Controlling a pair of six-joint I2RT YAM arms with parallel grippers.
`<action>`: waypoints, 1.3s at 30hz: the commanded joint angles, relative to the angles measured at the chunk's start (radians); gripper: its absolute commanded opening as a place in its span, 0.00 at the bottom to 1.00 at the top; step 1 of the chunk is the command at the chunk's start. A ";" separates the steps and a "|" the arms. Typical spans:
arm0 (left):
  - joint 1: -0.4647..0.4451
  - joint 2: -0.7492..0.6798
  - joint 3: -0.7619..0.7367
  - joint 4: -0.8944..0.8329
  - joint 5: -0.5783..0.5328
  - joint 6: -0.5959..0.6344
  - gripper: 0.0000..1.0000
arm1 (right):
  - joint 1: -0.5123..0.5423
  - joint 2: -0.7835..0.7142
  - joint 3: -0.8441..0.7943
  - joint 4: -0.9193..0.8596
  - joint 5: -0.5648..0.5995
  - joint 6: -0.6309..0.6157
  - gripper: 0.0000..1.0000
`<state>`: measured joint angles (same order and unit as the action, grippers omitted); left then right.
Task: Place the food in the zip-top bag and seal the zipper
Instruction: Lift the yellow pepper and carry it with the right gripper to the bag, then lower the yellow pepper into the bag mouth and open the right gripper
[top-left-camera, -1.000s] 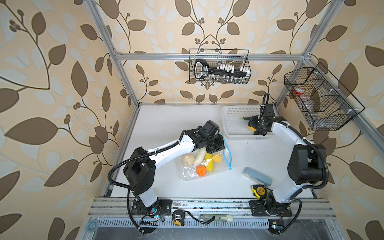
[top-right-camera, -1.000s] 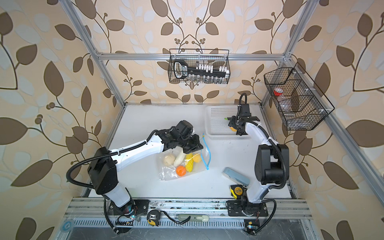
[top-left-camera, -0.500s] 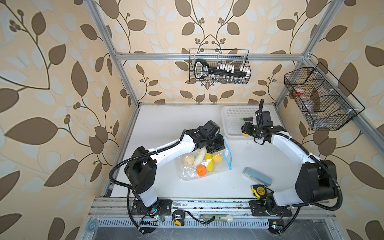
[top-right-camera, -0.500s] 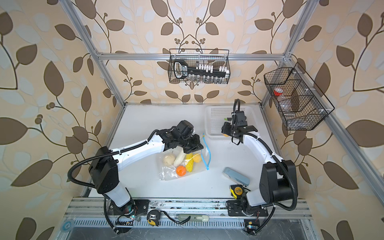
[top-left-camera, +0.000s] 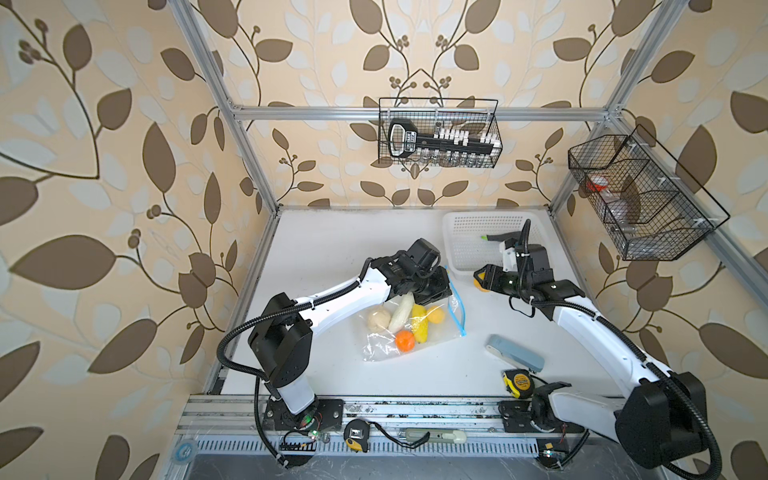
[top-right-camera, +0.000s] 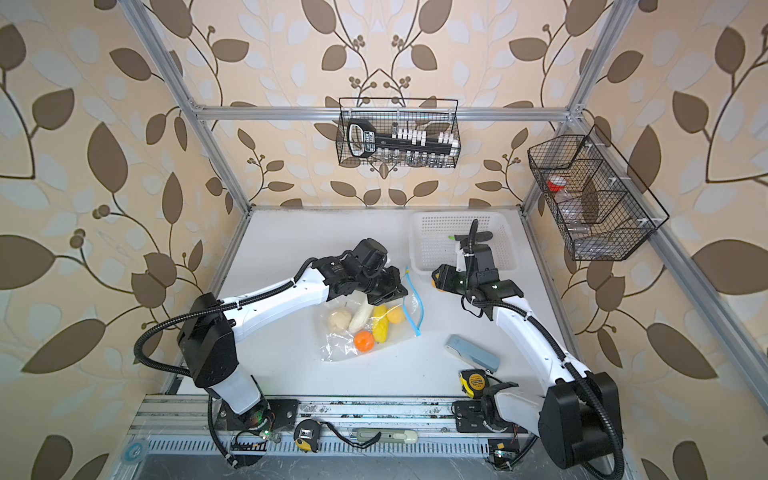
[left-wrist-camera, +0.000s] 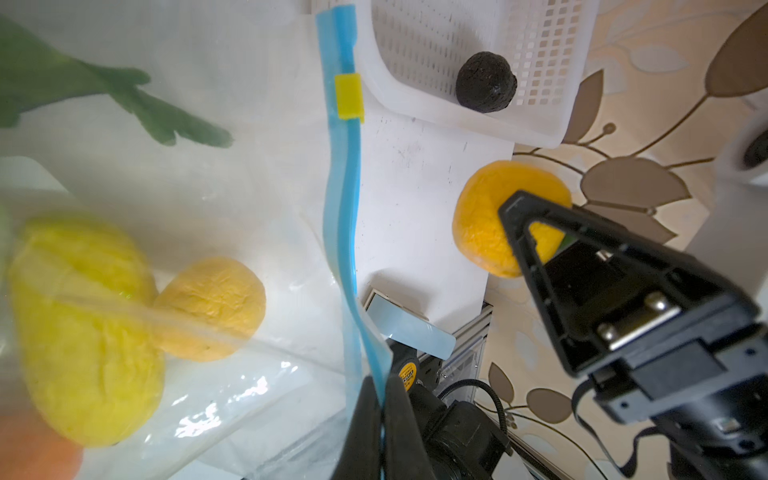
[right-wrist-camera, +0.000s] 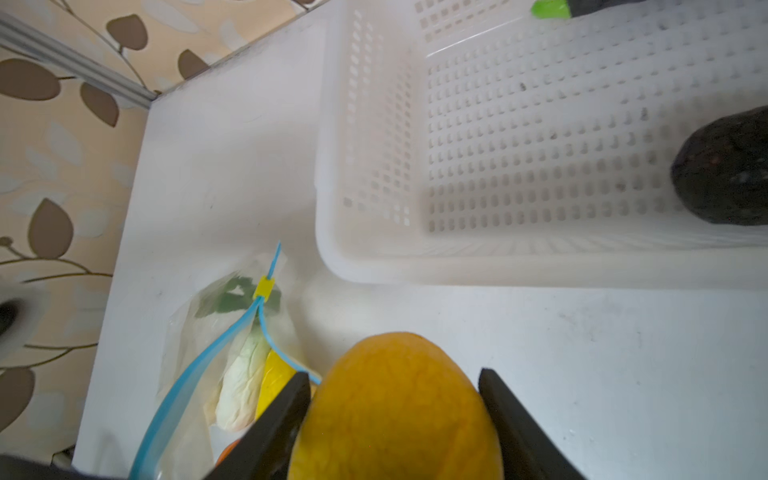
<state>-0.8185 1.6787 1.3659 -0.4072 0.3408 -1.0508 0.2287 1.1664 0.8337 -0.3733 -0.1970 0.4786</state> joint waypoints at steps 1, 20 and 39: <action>-0.003 -0.026 0.046 -0.021 -0.002 0.012 0.00 | 0.045 -0.044 -0.049 0.023 -0.062 -0.002 0.61; -0.002 -0.053 0.046 -0.037 -0.016 0.012 0.00 | 0.206 -0.026 -0.131 0.104 -0.107 0.065 0.59; -0.003 -0.066 0.040 -0.036 -0.021 0.017 0.00 | 0.240 0.056 -0.136 0.131 -0.121 0.044 0.63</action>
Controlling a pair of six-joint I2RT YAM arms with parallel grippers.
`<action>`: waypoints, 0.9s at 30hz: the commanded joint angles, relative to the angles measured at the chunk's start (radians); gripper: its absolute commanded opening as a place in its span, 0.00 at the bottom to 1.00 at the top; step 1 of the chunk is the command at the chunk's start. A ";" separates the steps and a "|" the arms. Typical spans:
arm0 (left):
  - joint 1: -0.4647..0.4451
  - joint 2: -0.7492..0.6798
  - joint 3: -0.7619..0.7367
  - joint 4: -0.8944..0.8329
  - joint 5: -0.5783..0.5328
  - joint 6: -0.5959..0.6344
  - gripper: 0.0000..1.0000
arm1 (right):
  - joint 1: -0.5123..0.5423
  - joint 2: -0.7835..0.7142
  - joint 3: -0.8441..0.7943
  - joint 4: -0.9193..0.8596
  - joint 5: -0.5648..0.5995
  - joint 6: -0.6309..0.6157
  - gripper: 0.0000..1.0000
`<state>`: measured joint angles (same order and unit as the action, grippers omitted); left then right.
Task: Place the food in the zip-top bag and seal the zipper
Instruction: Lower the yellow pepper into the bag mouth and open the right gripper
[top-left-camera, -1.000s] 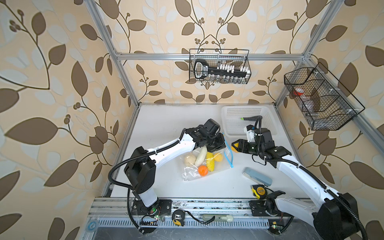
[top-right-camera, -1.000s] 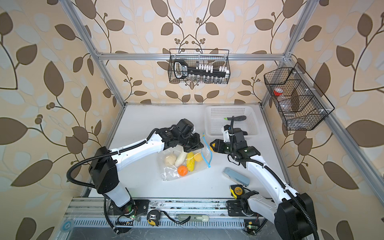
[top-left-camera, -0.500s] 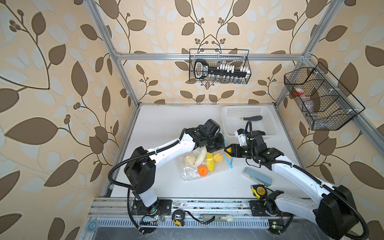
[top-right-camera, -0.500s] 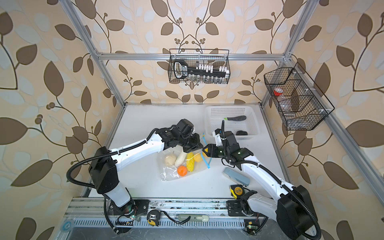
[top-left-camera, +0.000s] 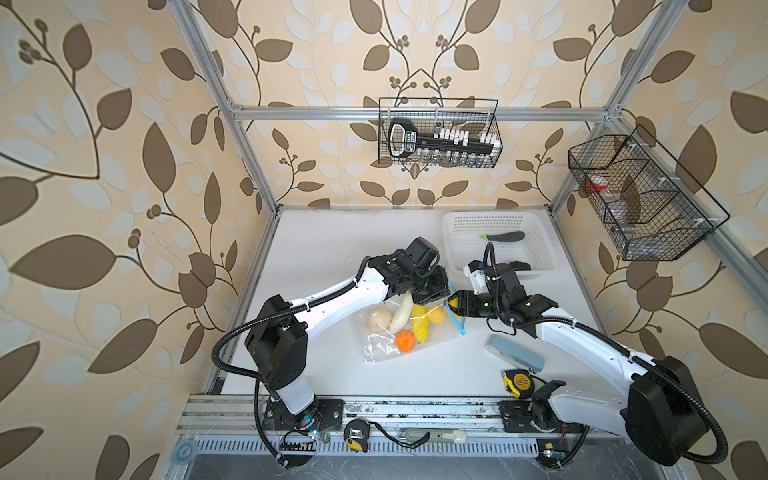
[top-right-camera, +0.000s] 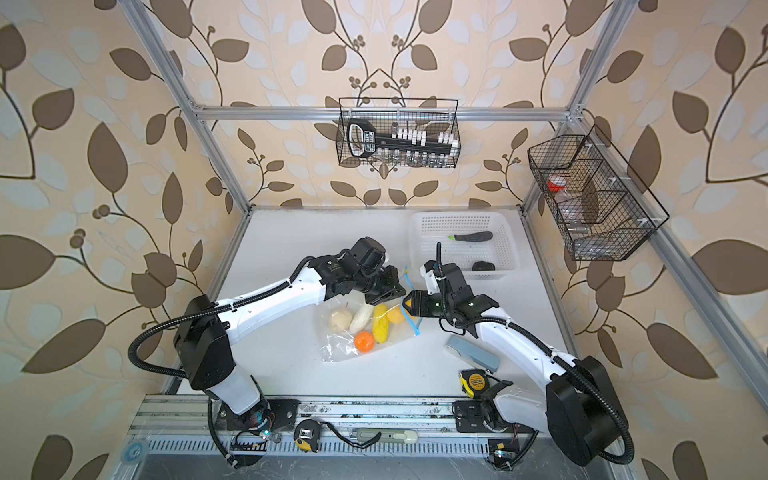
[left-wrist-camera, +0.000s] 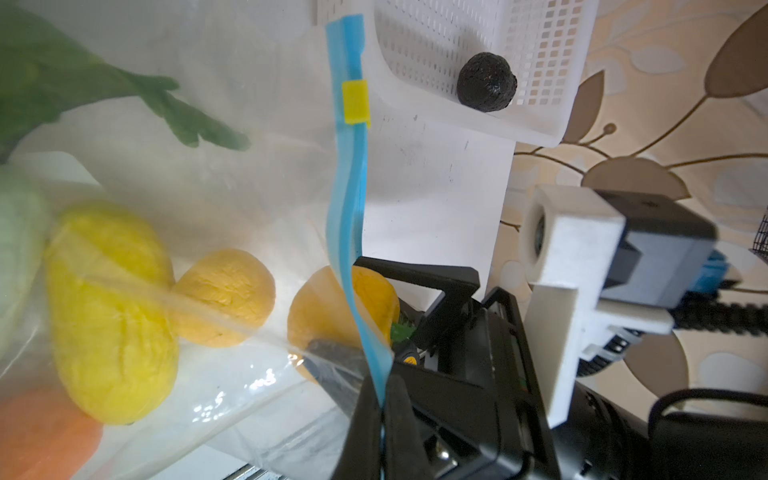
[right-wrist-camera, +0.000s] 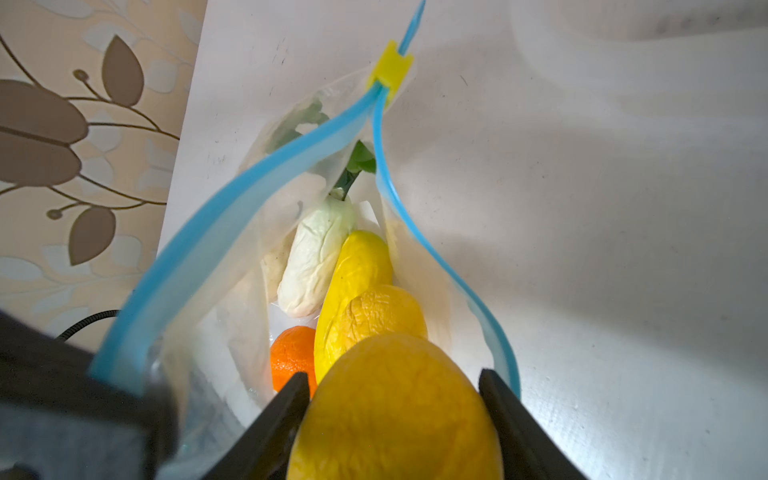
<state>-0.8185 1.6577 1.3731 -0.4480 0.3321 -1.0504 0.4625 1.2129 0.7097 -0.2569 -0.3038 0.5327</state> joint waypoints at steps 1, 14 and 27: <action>-0.002 -0.046 0.032 0.003 -0.013 0.016 0.00 | 0.007 0.010 -0.010 0.015 -0.013 -0.011 0.64; -0.002 -0.043 0.032 0.002 -0.015 0.019 0.00 | 0.013 0.013 -0.003 0.008 -0.009 -0.019 0.69; -0.002 -0.038 0.035 0.002 -0.014 0.018 0.00 | 0.014 -0.005 0.008 -0.010 -0.006 -0.025 0.70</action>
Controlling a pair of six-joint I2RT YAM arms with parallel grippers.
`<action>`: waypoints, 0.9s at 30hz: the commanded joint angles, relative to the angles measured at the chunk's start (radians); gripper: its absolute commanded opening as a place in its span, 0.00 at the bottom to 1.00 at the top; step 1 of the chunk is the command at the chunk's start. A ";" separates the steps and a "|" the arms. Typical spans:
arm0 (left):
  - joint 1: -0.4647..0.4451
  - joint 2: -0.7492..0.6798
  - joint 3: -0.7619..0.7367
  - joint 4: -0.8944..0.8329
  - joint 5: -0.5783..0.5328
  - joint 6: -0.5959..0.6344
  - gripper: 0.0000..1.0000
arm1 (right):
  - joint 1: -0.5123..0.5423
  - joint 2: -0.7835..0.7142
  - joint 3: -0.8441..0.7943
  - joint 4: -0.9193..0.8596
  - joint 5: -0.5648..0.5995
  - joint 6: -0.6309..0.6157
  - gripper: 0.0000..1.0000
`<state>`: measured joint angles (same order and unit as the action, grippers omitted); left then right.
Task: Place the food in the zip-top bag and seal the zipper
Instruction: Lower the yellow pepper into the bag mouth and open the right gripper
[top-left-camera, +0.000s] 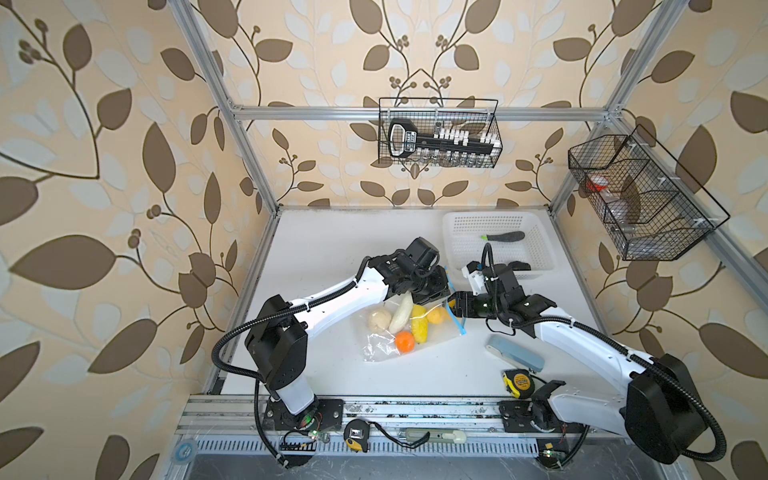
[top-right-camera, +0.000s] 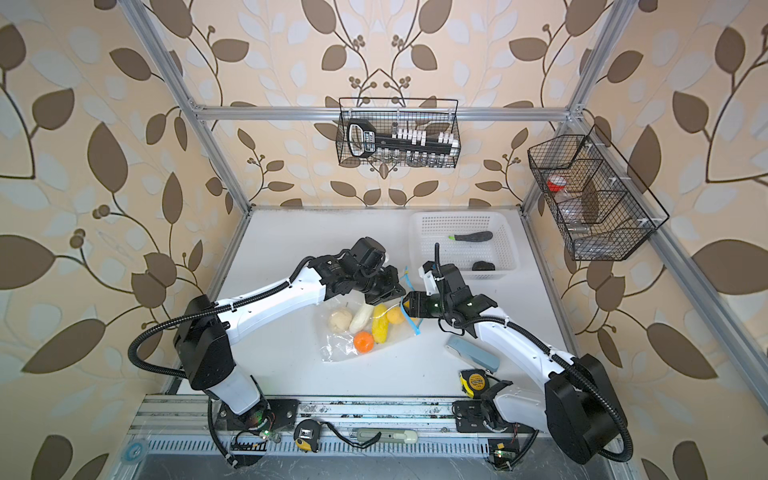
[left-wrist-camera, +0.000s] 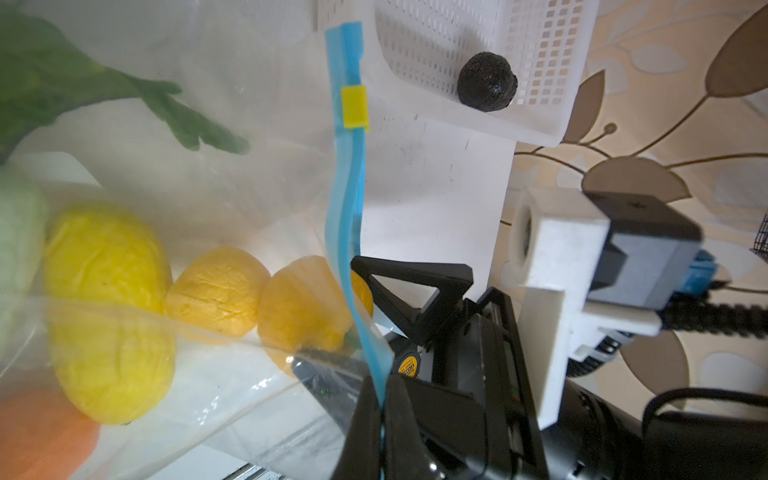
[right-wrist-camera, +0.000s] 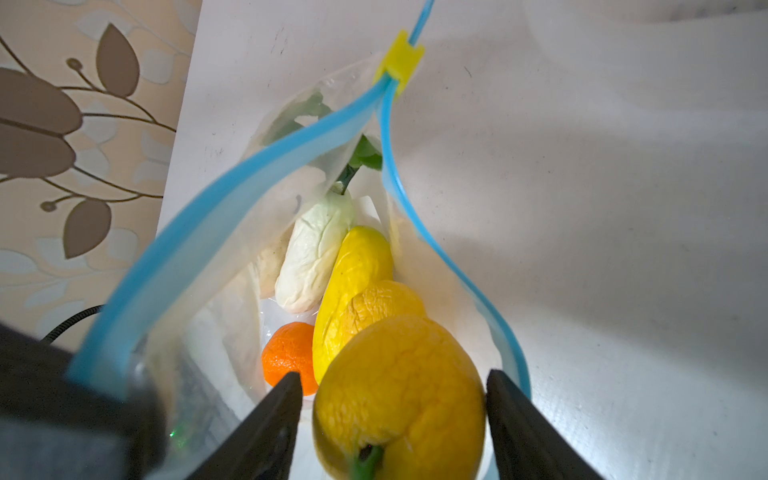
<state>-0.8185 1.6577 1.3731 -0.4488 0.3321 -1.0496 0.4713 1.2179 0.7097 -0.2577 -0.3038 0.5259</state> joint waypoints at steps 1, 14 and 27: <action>-0.002 -0.039 0.035 0.004 -0.014 0.017 0.00 | 0.006 -0.014 0.011 -0.012 -0.006 -0.017 0.70; -0.002 -0.051 0.036 0.003 -0.015 0.017 0.00 | 0.015 -0.058 0.022 -0.025 -0.095 0.039 0.62; -0.003 -0.096 0.030 -0.008 -0.031 0.020 0.00 | 0.035 -0.022 0.026 0.014 -0.186 0.112 0.58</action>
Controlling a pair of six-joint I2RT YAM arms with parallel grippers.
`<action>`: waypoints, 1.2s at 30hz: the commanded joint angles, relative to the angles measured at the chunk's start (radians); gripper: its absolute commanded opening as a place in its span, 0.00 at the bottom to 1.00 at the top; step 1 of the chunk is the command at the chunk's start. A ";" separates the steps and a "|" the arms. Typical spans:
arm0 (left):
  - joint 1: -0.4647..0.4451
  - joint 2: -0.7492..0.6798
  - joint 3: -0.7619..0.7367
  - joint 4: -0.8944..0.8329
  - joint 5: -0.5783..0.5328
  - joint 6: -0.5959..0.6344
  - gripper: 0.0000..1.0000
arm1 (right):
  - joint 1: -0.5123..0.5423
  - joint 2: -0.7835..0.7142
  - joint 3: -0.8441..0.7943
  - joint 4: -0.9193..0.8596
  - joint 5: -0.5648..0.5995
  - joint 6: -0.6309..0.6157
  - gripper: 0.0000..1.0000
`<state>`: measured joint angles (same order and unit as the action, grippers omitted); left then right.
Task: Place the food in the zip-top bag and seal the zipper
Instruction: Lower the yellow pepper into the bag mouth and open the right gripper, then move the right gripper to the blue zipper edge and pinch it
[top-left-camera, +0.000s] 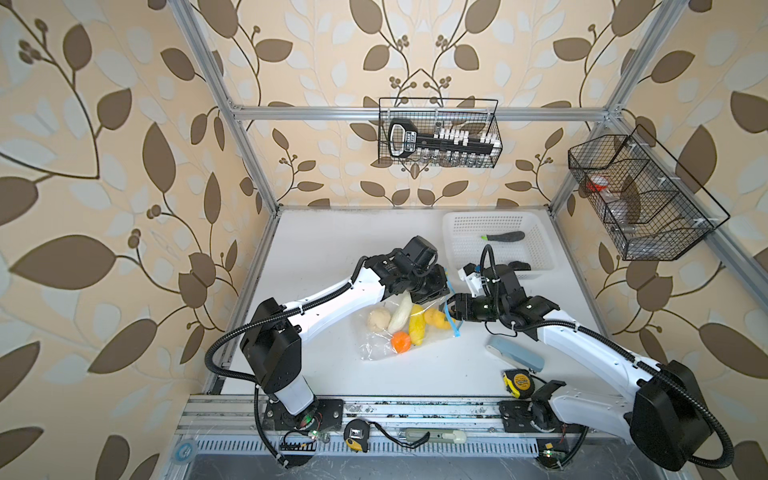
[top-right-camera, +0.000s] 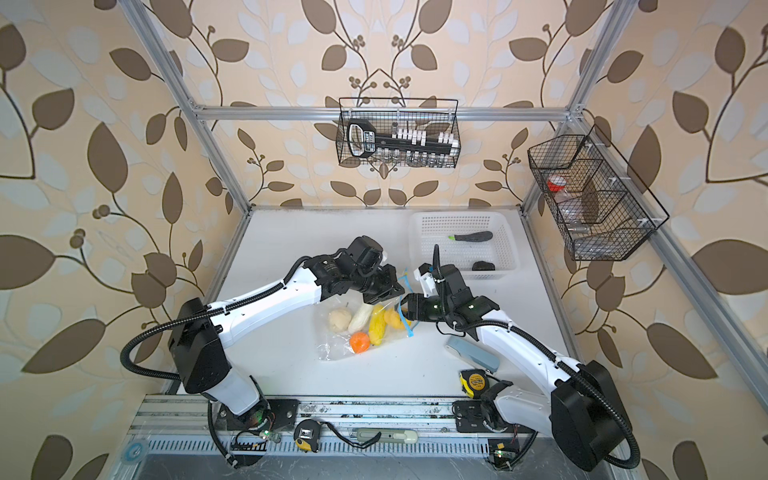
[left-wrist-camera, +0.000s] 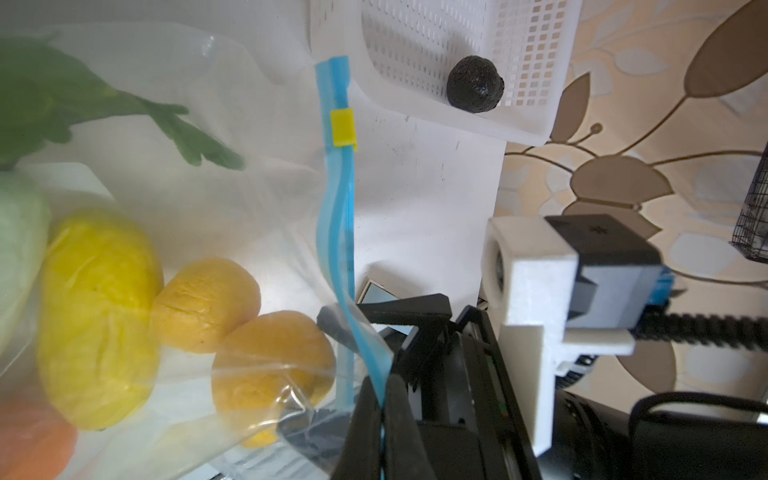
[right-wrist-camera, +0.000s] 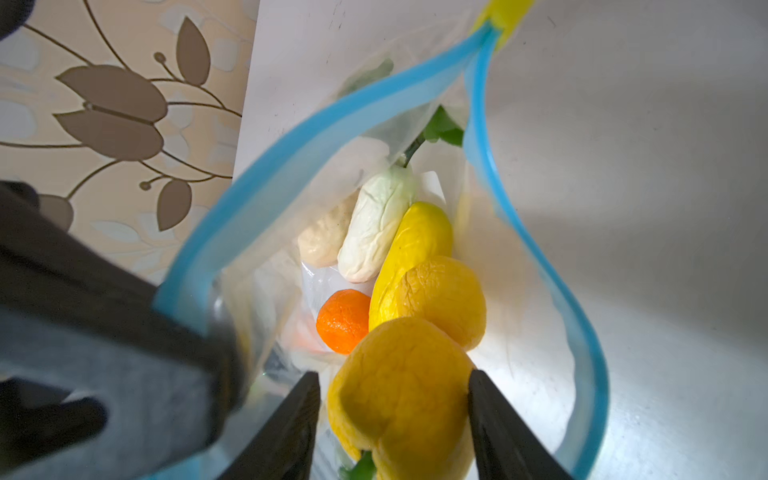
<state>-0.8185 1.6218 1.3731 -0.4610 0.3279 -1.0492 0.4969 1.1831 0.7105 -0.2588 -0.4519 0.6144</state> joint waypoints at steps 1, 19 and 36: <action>-0.002 -0.061 0.030 0.003 -0.027 0.020 0.00 | 0.011 0.016 0.030 0.006 -0.035 0.020 0.58; 0.004 -0.091 -0.007 0.010 -0.034 0.021 0.00 | -0.035 -0.062 0.158 -0.247 0.199 -0.136 0.60; 0.005 -0.093 -0.014 0.016 -0.032 0.020 0.00 | -0.143 -0.005 0.014 -0.167 0.138 -0.116 0.37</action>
<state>-0.8169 1.5772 1.3682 -0.4606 0.3046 -1.0470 0.3576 1.1671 0.7448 -0.4526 -0.2970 0.5030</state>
